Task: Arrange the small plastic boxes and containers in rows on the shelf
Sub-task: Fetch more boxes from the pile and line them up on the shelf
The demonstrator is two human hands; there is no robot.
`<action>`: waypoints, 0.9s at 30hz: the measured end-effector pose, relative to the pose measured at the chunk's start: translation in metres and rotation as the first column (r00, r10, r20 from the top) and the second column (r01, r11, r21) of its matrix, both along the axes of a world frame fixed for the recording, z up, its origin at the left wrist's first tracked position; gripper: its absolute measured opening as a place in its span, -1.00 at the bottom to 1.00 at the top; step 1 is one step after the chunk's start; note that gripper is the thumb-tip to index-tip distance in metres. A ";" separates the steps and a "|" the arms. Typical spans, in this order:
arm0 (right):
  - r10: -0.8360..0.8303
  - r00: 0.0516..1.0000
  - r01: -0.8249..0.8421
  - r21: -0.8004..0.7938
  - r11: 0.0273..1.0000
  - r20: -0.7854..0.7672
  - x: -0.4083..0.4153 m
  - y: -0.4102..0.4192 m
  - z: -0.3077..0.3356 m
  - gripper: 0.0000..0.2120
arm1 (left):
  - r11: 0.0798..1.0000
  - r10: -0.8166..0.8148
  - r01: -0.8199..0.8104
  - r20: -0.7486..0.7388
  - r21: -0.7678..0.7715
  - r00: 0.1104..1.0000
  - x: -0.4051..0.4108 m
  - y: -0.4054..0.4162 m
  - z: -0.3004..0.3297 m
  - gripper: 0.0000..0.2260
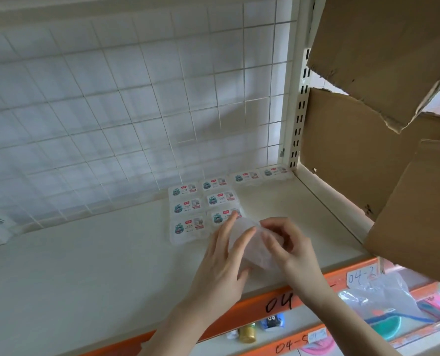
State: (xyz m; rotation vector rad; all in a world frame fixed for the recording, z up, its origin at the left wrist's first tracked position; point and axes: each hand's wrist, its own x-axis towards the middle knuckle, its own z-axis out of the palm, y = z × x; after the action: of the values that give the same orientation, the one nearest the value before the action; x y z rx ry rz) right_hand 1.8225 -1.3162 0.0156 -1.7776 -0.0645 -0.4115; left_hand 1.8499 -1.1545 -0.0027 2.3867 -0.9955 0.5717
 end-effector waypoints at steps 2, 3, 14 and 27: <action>-0.006 1.000 0.006 0.074 0.997 -0.007 0.000 -0.001 0.001 -0.89 | 1.000 0.010 -0.011 0.059 0.023 0.998 0.000 -0.001 0.003 -0.24; -0.003 1.000 0.003 0.076 0.997 -0.001 0.000 0.000 0.001 -0.90 | 1.000 0.018 -0.019 0.086 0.019 0.996 0.001 -0.001 0.004 -0.29; 0.119 0.991 -0.115 -0.053 0.992 0.067 -0.002 0.004 0.002 -0.47 | 0.776 -0.164 -0.234 -0.546 -0.586 0.821 0.000 -0.003 0.020 -0.63; 0.110 0.985 -0.056 -0.361 0.931 0.131 -0.001 0.022 -0.001 -0.41 | 0.503 -0.421 -0.360 -0.587 -0.786 0.692 0.003 0.001 0.012 -0.66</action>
State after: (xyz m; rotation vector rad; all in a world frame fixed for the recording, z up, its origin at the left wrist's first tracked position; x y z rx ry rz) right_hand 1.8219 -1.2938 0.0148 -2.0895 -0.3394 -0.4946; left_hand 1.8527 -1.1535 0.0095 1.3635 -0.2150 -0.0089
